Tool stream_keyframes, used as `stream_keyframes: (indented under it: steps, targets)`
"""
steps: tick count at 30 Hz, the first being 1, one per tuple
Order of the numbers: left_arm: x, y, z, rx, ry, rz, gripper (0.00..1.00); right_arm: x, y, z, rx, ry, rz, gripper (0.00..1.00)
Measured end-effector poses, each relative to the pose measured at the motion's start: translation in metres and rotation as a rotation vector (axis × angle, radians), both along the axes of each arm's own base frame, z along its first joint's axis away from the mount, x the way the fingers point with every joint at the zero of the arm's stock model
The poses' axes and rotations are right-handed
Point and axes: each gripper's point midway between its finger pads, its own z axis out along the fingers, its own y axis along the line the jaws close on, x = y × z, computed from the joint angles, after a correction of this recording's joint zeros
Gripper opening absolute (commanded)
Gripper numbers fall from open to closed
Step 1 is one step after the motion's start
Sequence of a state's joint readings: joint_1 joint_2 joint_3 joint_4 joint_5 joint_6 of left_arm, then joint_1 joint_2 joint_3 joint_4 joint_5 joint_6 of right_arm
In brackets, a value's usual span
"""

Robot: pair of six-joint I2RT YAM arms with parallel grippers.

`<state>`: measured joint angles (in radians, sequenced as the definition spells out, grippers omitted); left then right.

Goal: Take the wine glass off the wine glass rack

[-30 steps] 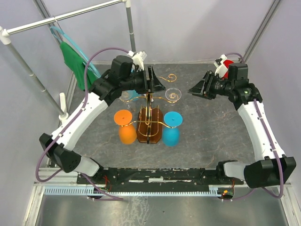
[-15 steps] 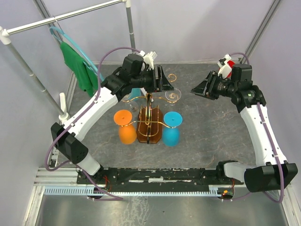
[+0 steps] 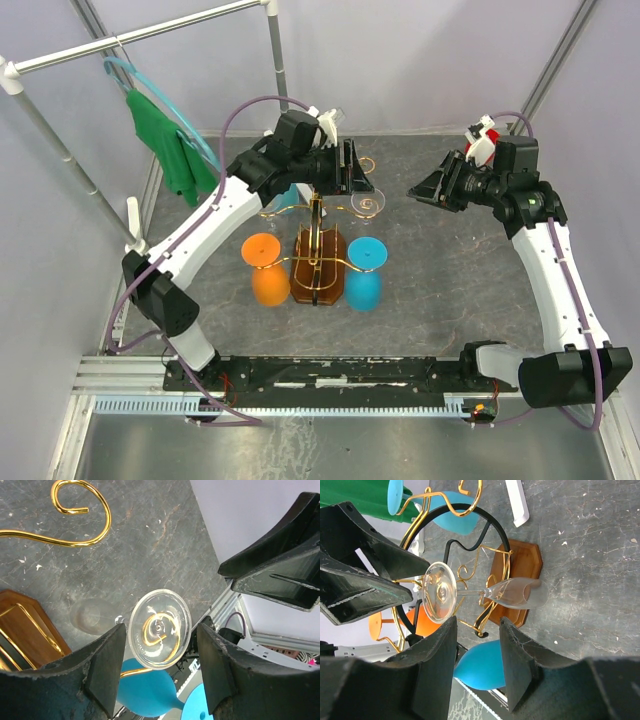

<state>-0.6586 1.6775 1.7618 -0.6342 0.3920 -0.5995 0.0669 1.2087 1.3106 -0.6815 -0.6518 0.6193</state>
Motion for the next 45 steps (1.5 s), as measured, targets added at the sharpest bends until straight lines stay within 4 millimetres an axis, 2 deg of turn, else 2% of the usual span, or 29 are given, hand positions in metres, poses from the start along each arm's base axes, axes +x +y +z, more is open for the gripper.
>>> stream_keyframes:
  steps: [3, 7, 16, 20, 27, 33, 36, 45]
  targets:
    - [0.002, -0.001, -0.004, 0.030, -0.009, 0.000, 0.65, 0.001, -0.001, 0.000, 0.000, 0.000, -0.004, 0.47]
    - [0.000, -0.001, -0.008, 0.048, -0.004, -0.010, 0.53, 0.001, -0.001, 0.000, 0.000, 0.000, -0.005, 0.47]
    - [-0.004, -0.003, -0.030, 0.088, 0.056, -0.048, 0.37, 0.002, -0.004, 0.000, 0.000, -0.001, -0.014, 0.47]
    - [-0.008, -0.004, -0.030, 0.085, 0.062, -0.065, 0.31, 0.003, -0.007, -0.002, 0.000, 0.000, -0.023, 0.47]
    - [-0.009, -0.002, -0.026, 0.100, 0.072, -0.069, 0.28, 0.005, -0.011, -0.003, 0.001, 0.001, -0.035, 0.47]
    - [-0.012, 0.000, -0.020, 0.106, 0.082, -0.072, 0.09, 0.005, -0.012, -0.003, 0.002, 0.000, -0.039, 0.47]
    - [-0.014, -0.003, -0.014, 0.086, 0.078, -0.089, 0.03, 0.006, -0.013, -0.002, 0.002, -0.006, -0.042, 0.48]
    - [-0.018, -0.009, -0.012, 0.060, 0.082, -0.115, 0.03, 0.006, -0.015, -0.005, 0.005, -0.004, -0.045, 0.48]
